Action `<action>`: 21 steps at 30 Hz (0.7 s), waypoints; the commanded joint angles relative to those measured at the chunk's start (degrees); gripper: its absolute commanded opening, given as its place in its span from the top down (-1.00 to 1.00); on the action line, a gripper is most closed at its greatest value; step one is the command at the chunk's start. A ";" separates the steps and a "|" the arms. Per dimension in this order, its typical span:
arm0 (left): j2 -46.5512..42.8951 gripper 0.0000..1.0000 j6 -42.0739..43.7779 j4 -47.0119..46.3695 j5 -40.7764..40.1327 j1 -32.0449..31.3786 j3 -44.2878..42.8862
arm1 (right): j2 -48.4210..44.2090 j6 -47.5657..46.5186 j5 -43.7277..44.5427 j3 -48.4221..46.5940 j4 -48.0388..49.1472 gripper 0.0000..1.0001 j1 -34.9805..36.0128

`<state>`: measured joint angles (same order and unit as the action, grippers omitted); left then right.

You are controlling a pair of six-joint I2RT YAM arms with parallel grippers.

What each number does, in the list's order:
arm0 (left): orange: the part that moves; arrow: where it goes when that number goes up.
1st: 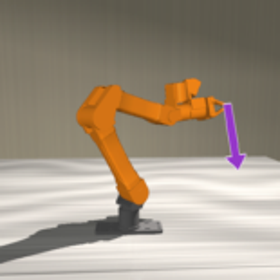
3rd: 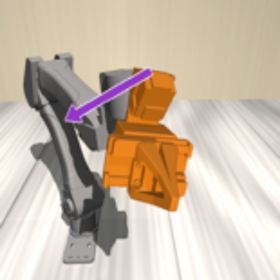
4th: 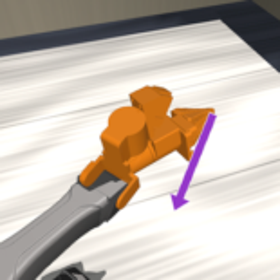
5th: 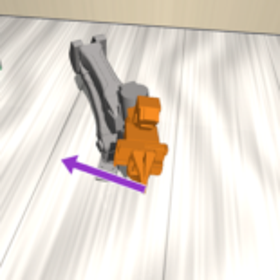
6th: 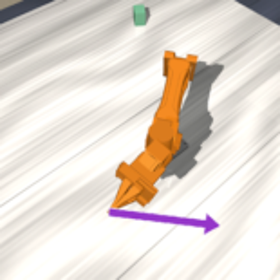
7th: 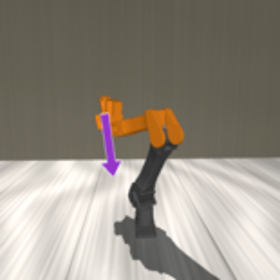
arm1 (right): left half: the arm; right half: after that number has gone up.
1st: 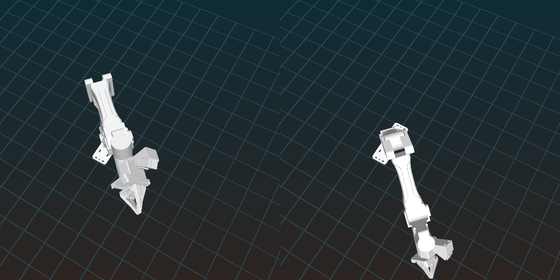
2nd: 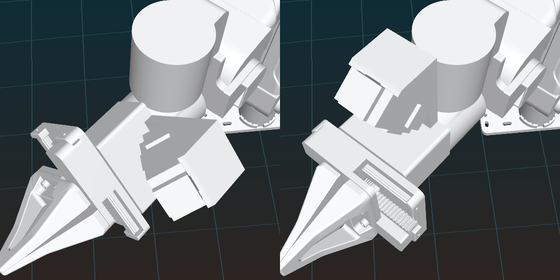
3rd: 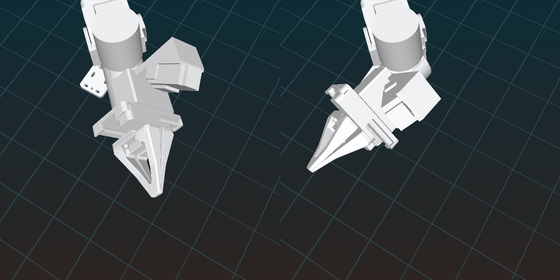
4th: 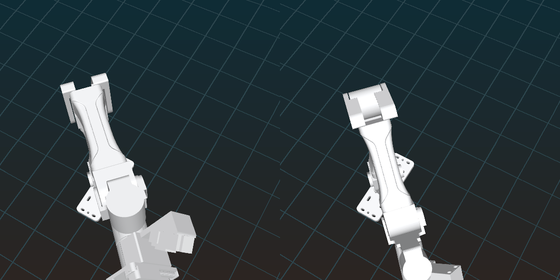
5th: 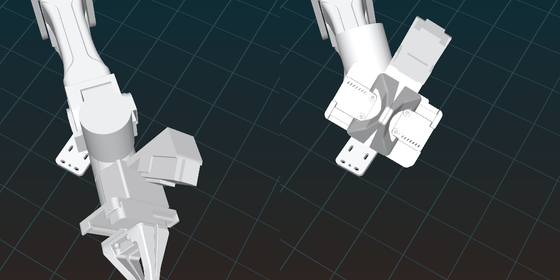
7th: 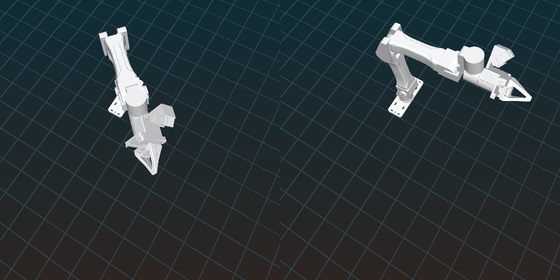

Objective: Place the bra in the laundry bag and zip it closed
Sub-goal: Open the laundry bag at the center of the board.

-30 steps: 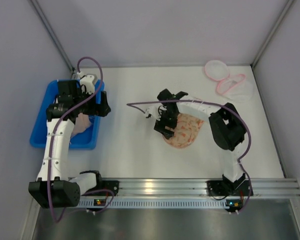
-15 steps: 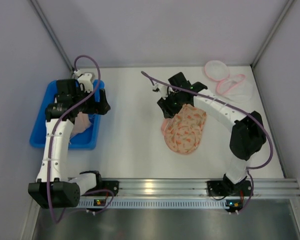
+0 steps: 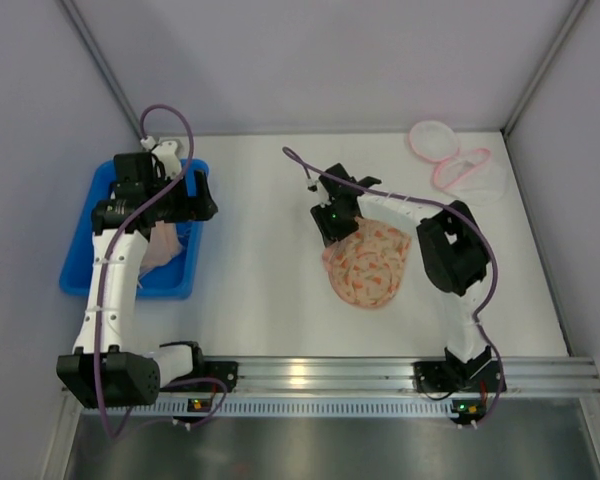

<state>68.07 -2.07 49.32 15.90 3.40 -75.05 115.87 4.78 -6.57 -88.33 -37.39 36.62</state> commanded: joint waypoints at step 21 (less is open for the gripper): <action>-0.31 -0.97 -1.10 -3.35 -2.72 0.38 1.13 | 10.17 -2.83 -1.17 -12.65 -1.55 1.00 1.17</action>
<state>68.10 -2.87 48.82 13.04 3.60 -74.13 126.50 4.49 -9.06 -98.85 -36.93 37.08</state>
